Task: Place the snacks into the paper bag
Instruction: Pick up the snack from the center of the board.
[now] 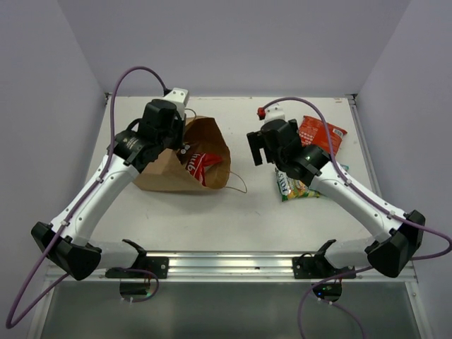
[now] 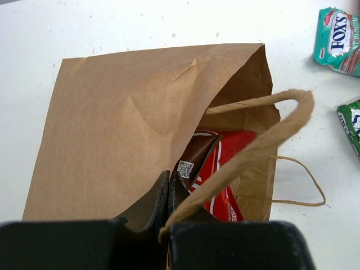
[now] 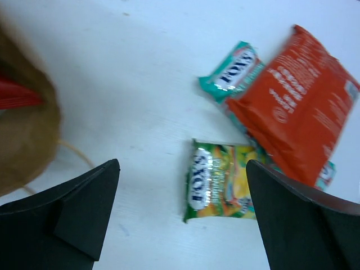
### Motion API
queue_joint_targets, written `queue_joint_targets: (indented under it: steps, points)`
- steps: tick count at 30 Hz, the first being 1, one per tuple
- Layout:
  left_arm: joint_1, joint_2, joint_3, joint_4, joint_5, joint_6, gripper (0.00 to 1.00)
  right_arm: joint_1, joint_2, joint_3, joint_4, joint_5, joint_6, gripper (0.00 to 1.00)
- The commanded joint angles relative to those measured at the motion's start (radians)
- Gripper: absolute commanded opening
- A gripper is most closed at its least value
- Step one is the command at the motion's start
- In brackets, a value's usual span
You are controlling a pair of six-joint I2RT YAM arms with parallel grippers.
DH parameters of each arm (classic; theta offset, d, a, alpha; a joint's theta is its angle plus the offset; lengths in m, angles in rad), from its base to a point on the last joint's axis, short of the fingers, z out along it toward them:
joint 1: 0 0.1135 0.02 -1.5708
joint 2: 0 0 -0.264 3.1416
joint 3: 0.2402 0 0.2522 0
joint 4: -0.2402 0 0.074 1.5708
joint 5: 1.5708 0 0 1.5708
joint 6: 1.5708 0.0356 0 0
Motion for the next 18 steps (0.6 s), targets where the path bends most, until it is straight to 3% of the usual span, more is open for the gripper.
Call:
queue_joint_targets:
  steps: [1,5,11,18]
  points:
    - [-0.001,-0.043,-0.009,0.029,-0.029,0.024,0.0,-0.042,-0.012,-0.058,-0.037,0.161,-0.131,0.99]
    - [-0.001,-0.04,-0.002,0.007,-0.038,0.03,0.0,-0.099,-0.024,-0.209,0.089,0.248,-0.347,0.99]
    - [-0.001,-0.035,-0.002,-0.003,-0.041,0.043,0.0,-0.212,-0.007,-0.282,0.188,0.194,-0.447,0.99]
    - [-0.001,-0.023,0.0,-0.012,-0.032,0.046,0.0,-0.249,0.086,-0.339,0.377,0.2,-0.586,0.99]
